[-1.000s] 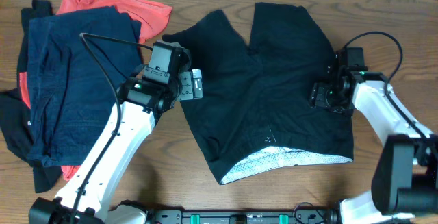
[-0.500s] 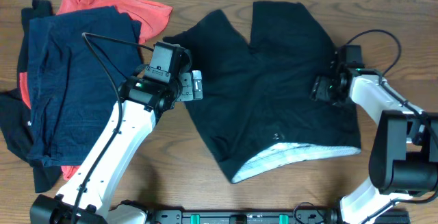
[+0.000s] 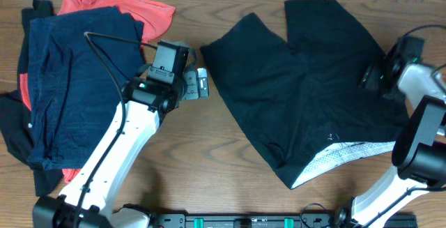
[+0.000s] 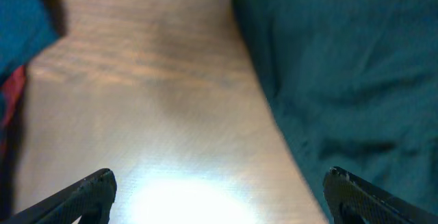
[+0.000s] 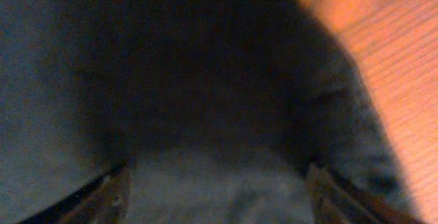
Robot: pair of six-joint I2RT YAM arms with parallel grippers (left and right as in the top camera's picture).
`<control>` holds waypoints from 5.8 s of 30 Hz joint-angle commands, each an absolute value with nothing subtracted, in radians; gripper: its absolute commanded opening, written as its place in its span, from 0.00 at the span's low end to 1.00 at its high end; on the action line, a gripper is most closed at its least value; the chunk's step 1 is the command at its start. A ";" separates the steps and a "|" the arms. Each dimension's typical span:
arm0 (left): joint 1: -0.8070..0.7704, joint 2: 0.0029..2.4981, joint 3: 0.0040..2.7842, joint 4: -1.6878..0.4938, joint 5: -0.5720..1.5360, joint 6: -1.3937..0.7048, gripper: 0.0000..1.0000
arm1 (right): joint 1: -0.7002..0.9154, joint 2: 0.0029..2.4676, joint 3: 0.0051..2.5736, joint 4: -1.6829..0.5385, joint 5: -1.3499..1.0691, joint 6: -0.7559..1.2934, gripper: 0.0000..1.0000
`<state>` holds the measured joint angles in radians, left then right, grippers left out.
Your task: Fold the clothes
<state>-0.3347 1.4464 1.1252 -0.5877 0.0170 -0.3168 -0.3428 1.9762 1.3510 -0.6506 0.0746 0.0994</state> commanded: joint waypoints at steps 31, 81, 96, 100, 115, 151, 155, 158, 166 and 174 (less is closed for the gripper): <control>-0.329 2.056 1.261 0.069 0.044 -0.168 0.54 | -0.081 1.964 2.002 -1.104 -0.270 -0.057 0.85; -0.171 1.657 1.094 -1.258 -0.019 -0.461 0.06 | 0.153 2.008 1.724 -1.194 -0.371 0.041 0.81; -0.169 1.657 1.089 -0.856 -0.029 -0.435 0.41 | 0.274 1.995 1.522 -1.065 -0.034 0.200 0.83; -0.169 1.657 1.089 -0.812 -0.070 -0.409 0.41 | 0.313 1.995 1.458 -1.031 -0.060 0.209 0.85; -0.168 1.657 1.089 -0.694 -0.075 -0.258 0.67 | 0.386 1.995 1.246 -0.873 -0.091 0.210 0.87; -0.170 1.742 1.117 -0.187 0.127 -0.068 0.92 | 0.086 1.760 1.213 -0.067 -0.260 -0.336 0.99; -0.173 1.853 1.214 -0.189 0.205 -0.030 0.92 | 0.086 1.660 1.213 -0.211 -0.326 -0.325 0.99; -0.190 1.935 1.299 -0.195 0.210 0.006 0.92 | 0.085 1.619 1.213 -0.308 -0.325 -0.326 0.99; -0.258 2.083 1.465 -0.260 0.230 0.044 0.92 | 0.087 1.606 1.213 -0.485 -0.349 -0.258 0.99; -0.296 2.138 1.467 -0.245 0.228 0.044 0.91 | 0.087 1.606 1.213 -0.498 -0.361 -0.258 0.99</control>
<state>-0.2989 2.1120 1.4517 -0.2474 0.2161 0.0277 0.0811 1.6054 1.2079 -0.4980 -0.3344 -0.2783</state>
